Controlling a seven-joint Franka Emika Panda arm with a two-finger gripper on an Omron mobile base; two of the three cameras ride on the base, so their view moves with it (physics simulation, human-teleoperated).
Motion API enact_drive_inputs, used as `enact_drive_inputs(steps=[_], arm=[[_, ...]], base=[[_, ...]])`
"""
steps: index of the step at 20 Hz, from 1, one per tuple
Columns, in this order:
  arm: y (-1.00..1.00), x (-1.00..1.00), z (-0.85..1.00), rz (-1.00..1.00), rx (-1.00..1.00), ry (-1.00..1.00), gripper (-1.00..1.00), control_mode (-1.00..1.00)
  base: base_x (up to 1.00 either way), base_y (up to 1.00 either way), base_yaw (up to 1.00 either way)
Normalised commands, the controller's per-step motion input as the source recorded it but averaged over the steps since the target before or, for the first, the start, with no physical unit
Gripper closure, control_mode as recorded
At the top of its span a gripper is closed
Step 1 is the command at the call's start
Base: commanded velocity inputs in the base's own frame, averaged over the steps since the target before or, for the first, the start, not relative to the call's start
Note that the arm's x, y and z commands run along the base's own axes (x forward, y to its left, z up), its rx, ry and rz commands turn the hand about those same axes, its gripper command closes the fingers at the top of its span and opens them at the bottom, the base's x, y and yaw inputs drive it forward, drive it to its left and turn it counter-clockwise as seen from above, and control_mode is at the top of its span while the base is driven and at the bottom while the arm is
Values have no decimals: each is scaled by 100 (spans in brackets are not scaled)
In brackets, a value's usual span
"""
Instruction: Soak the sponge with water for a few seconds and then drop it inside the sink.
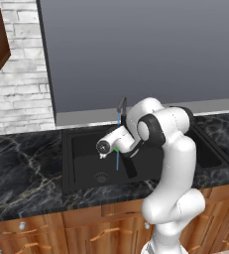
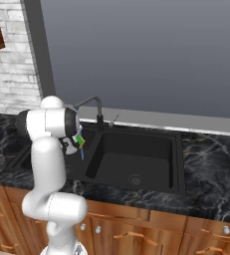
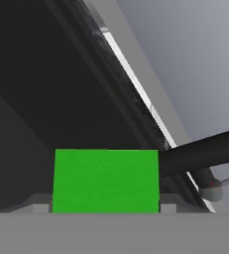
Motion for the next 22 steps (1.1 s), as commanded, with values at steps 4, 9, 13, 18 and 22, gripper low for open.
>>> enact_drive_inputs(steps=[4, 9, 13, 18, 22], arm=[[2, 28, -22, 0, 0, -4, 100, -100], [2, 22, -11, 0, 0, -4, 100, -100], [6, -2, 4, 0, 0, 0, 100, -100], [0, -2, 5, 0, 0, 0, 100, -100], [0, -6, 14, 0, 0, 0, 100, -100]], base=[[0, 0, 0], [0, 0, 0], [0, 0, 0], [0, 0, 0], [0, 0, 0]])
